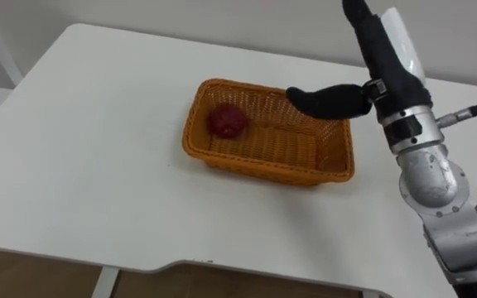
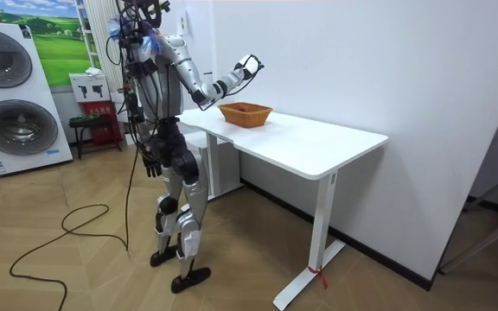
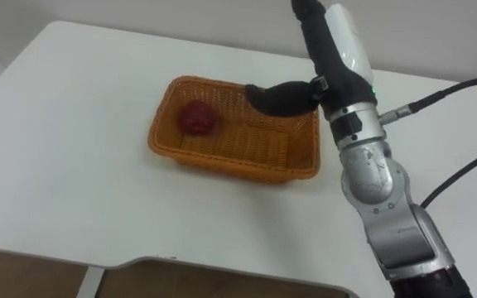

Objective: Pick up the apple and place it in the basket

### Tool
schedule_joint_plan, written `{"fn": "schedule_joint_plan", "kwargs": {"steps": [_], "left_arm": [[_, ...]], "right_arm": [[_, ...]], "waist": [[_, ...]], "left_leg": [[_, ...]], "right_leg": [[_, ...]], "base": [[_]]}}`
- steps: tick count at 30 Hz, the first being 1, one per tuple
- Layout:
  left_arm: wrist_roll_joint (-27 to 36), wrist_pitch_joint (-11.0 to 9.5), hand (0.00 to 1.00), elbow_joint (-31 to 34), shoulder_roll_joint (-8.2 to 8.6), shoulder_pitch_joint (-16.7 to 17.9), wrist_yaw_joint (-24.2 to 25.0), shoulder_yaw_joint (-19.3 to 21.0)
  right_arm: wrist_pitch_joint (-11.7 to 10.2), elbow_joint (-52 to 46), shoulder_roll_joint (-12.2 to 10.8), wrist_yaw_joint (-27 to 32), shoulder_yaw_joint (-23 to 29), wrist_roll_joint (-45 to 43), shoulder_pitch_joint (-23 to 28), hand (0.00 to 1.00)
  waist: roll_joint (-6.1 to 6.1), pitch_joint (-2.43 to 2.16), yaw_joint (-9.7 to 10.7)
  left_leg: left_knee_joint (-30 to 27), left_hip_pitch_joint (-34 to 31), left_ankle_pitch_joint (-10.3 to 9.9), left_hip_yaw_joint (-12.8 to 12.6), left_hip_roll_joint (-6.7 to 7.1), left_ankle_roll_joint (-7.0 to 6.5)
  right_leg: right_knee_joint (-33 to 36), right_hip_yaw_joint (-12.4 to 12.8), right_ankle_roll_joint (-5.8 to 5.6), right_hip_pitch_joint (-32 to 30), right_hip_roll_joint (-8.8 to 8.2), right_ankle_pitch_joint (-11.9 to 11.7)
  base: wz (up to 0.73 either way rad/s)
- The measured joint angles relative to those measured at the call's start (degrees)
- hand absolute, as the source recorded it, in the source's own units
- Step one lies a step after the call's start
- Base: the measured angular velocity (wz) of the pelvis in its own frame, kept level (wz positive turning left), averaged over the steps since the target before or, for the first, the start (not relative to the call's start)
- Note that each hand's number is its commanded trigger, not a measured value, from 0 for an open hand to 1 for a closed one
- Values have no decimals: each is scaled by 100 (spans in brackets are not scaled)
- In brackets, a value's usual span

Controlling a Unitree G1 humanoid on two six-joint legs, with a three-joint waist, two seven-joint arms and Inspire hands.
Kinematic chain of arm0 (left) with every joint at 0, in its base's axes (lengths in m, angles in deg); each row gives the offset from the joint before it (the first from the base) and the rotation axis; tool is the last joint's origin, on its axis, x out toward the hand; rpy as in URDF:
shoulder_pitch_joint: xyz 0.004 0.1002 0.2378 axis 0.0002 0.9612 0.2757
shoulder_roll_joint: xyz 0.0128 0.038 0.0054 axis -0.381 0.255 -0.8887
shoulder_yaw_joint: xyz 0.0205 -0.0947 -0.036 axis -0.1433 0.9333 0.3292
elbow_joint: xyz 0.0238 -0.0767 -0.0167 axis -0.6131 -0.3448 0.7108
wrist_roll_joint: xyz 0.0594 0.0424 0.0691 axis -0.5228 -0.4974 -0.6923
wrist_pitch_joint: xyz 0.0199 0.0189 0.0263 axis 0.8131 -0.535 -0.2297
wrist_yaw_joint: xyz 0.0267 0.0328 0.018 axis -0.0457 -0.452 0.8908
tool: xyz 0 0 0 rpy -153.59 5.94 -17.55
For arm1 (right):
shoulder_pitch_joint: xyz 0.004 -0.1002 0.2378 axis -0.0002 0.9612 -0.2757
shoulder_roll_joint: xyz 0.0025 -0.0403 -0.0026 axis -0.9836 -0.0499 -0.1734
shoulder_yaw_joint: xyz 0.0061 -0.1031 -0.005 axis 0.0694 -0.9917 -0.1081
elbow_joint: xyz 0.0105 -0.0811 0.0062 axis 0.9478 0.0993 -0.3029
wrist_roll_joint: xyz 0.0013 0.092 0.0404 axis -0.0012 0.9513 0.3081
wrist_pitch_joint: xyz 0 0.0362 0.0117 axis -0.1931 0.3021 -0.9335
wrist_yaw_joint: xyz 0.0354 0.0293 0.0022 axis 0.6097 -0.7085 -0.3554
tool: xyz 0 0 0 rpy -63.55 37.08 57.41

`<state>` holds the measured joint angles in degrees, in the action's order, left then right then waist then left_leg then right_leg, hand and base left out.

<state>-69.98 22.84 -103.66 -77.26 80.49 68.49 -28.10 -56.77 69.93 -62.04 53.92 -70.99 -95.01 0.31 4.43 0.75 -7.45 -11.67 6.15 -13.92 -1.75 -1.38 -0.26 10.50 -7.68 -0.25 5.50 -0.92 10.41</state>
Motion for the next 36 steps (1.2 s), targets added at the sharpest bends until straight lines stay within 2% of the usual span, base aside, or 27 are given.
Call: {"fn": "schedule_joint_plan", "kwargs": {"steps": [2, 5, 8, 11, 13, 15, 16, 17, 22, 24, 25, 27, 31, 32, 33, 36], "left_arm": [[0, -2, 0, 0, 6, 32, -17, 59], [11, -4, 0, -108, 15, 109, -146, 124], [11, -4, 0, -122, 21, 271, -167, 197], [-2, -8, 0, -76, 27, 416, -174, 500], [-3, -37, 0, -69, 46, 463, -191, 681], [0, -40, 0, -56, 67, 548, -299, 841], [0, -40, 0, -45, 71, 582, -318, 865], [2, -38, 0, -38, 84, 616, -386, 916], [34, -33, 0, 67, 82, 668, -494, 1014], [162, -28, 0, 92, 88, 675, -519, 1145], [176, -16, 0, 116, 90, 693, -528, 1158], [221, 47, 0, 168, 101, 664, -570, 1184], [224, 130, 0, 401, 120, 648, -646, 1262], [214, 151, 0, 441, 124, 625, -647, 1270], [217, 251, 0, 519, 163, 585, -641, 1322], [209, 308, 0, 604, 281, 569, -600, 1382]], "right_arm": [[-38, -1, -98, 115, 190, 55, 1, 0], [-127, -59, -116, 500, 630, 41, 8, 0], [-172, -218, -101, 1018, 1164, 77, 48, 0], [-255, -227, -90, 1670, 1855, 315, 111, 0], [-320, -227, -52, 2109, 2367, 425, 248, 0], [-363, -221, -47, 2712, 2933, 480, 584, 0], [-367, -207, -47, 2850, 3027, 507, 644, 0], [-389, -122, -46, 3091, 3235, 621, 731, 0], [-418, 629, -38, 3988, 4008, 1842, 1128, 0], [-405, 1132, -38, 4279, 4395, 2630, 1344, 0], [-403, 1280, -38, 4359, 4457, 2798, 1354, 0], [-392, 1898, -39, 4591, 4666, 3537, 1525, 0], [-349, 3109, -41, 4491, 4842, 4850, 1656, 0], [-287, 3714, -52, 4340, 4843, 5299, 1689, 0], [-210, 4272, -118, 4121, 4844, 5740, 1783, 0], [39, 5684, -387, 3505, 4827, 6419, 1952, 0]], "waist": [[-22, -6, 91], [-57, -72, 172], [-124, -103, 322], [-114, -106, 542], [-102, -105, 575], [-64, -113, 686], [-64, -112, 726], [-78, -98, 806], [-37, -98, 1024], [-26, -121, 1152], [-61, -132, 1166], [-76, -122, 1234], [-151, -133, 1315], [-160, -140, 1374], [-170, -140, 1389], [-193, -150, 1365]], "left_leg": [[7, 37, 0, 7, 1, 0], [19, 53, 0, -9, 4, 0], [23, 97, 0, -19, 3, 0], [29, 155, 0, 1, 1, 0], [29, 168, 0, -28, 0, 0], [28, 153, 0, -47, 0, 0], [32, 155, 0, -53, 0, 0], [35, 152, -1, -70, -2, -1], [43, 100, -4, -158, -1, 0], [73, 32, -3, -164, 5, -2], [79, 29, -3, -168, 5, -2], [75, 32, 0, -233, -2, -5], [97, 27, 0, -290, -2, -5], [96, 3, 0, -290, -2, -5], [96, -30, 0, -274, -2, -5], [88, -37, 0, -270, -2, -5]], "right_leg": [[-8, -3, 0, 41, -1, 0], [0, 10, 0, 39, -1, 0], [5, 25, 0, 65, 4, 0], [-1, -28, -3, 145, -2, 3], [-7, -4, -3, 144, -1, 4], [1, 4, -4, 150, -1, 4], [5, 6, -4, 146, -1, 4], [7, 16, -3, 133, -2, 4], [10, 152, -6, 4, 14, 2], [9, 164, -13, -65, 14, -3], [14, 166, -13, -60, 14, -3], [17, 219, -12, -78, 24, -5], [24, 283, -12, -119, 24, -5], [19, 278, -12, -136, 23, -5], [15, 257, -12, -155, 20, -5], [24, 267, -9, -154, 17, 5]], "base": [[2], [0], [-2], [4], [-4], [-5], [-4], [-8], [-11], [0], [-10], [-12], [-8], [4], [8], [3]]}}
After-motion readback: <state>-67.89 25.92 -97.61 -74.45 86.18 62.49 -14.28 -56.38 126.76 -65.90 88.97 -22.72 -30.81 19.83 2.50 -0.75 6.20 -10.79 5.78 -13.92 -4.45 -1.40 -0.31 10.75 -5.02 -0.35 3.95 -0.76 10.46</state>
